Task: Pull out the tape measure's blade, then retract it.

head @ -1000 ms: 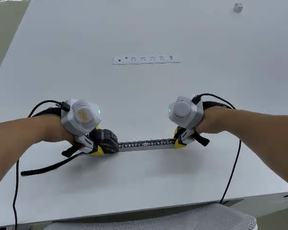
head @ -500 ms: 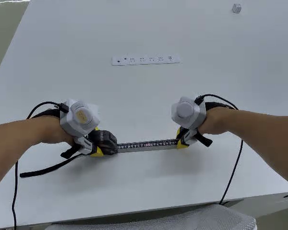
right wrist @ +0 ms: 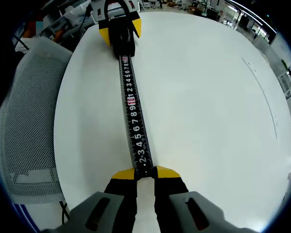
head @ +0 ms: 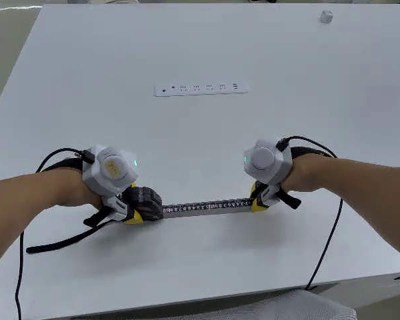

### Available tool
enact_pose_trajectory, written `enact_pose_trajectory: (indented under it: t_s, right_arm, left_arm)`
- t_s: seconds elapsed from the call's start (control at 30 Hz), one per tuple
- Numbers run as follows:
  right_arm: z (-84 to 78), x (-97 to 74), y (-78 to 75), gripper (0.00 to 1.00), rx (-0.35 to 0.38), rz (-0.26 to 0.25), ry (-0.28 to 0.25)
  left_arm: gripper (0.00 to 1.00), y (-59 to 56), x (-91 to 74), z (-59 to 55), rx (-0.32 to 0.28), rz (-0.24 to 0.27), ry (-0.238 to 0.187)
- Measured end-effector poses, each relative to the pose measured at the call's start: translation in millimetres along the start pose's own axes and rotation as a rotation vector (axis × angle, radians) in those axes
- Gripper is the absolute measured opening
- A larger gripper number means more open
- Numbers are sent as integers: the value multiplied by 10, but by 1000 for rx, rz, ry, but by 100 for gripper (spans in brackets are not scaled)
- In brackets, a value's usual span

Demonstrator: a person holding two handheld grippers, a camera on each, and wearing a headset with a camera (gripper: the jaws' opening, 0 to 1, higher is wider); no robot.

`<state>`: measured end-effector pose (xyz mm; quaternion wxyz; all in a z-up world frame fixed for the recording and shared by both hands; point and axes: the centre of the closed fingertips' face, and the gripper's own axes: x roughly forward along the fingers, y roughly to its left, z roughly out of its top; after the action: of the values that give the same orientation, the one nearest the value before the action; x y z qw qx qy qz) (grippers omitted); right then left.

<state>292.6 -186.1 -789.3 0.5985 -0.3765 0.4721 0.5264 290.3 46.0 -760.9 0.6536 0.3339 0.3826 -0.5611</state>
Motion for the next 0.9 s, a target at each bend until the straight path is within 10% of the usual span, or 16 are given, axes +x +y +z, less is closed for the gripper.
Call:
enact_pose_trajectory:
  t_s: [0.9]
  right_arm:
    - [-158, -57, -28, 12, 10, -6, 8]
  left_arm:
    - [35, 14, 6, -1, -3, -2, -3]
